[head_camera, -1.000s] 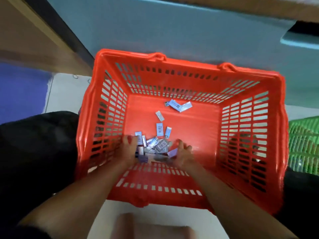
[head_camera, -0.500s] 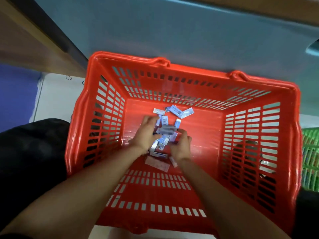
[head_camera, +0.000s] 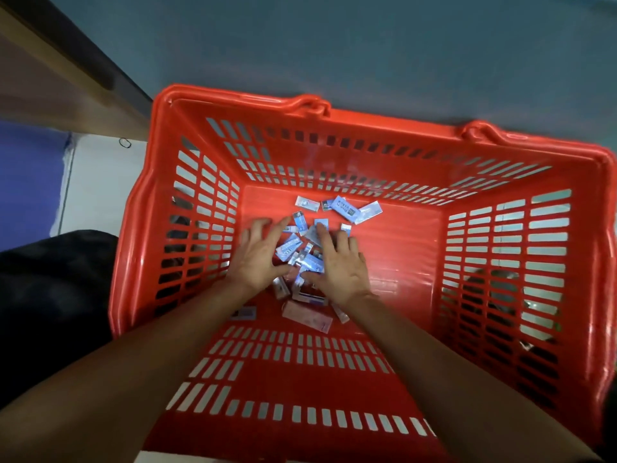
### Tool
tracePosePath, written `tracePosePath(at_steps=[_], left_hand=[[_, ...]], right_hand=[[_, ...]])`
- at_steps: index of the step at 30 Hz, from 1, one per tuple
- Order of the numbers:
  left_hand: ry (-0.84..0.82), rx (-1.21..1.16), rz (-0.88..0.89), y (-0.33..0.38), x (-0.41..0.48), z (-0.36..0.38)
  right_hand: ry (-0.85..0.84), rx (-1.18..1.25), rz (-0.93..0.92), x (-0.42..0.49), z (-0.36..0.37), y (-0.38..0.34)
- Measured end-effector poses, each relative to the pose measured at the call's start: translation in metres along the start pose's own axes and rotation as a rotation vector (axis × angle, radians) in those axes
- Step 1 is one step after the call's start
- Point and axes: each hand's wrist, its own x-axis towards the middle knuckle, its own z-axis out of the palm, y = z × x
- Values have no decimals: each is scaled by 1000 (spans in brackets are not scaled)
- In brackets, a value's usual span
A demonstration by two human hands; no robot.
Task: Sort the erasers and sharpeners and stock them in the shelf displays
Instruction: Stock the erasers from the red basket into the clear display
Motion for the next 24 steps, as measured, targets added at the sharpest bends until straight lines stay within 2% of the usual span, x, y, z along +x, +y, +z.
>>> tracePosePath(at_steps=[3, 7, 12, 15, 18, 20, 24], left_hand=[[-76, 35, 30, 1, 13, -6], [-126, -5, 31, 0, 16, -7], [-108, -6, 35, 6, 15, -6], [-132, -39, -2, 9, 12, -6], [-76, -132, -52, 11, 1, -5], [-57, -198, -94, 16, -8, -9], [-147, -369, -78, 34, -30, -33]], right_hand=[[10, 56, 38, 4, 5, -4], [30, 61, -7, 5, 1, -2], [18, 372, 83, 2, -1, 7], [2, 699, 232, -4, -3, 7], [34, 952, 316, -13, -13, 7], [23, 1029, 312, -21, -27, 8], [-67, 1158, 255, -41, -67, 7]])
